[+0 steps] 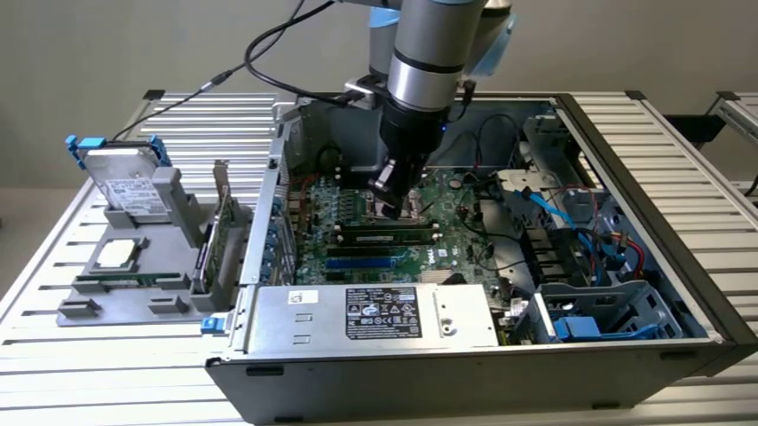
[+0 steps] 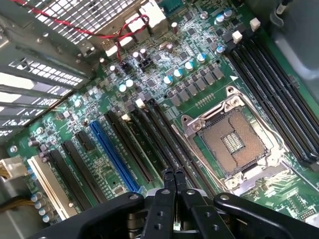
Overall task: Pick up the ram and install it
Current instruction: 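Press down the ram until it locks into place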
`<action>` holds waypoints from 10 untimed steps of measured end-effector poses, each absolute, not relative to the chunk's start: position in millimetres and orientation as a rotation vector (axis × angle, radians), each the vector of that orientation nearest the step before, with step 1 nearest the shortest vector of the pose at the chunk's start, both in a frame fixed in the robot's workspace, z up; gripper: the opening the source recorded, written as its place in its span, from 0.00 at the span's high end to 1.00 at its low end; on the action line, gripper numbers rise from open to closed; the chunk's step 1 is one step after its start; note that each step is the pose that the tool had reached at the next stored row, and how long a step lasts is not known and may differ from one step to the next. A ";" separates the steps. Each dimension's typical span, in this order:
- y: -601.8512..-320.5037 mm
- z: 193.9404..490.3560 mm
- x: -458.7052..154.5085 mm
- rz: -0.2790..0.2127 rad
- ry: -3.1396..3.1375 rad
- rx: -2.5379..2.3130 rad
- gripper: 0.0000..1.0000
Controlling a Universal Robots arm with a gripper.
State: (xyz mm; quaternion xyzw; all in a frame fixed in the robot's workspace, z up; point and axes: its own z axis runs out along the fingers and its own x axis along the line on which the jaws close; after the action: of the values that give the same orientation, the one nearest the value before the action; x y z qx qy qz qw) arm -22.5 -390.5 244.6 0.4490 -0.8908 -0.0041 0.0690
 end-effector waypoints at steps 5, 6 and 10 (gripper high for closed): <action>-390.5 244.6 -22.4 -0.020 -2.730 1.252 0.90; -390.5 244.5 -22.4 -0.021 -2.740 1.232 0.90; -390.5 244.5 -22.4 -0.027 -2.775 1.152 0.90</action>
State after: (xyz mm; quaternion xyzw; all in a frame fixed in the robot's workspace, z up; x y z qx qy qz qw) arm -22.4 -390.5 244.5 0.3824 -0.9214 -0.0089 0.0683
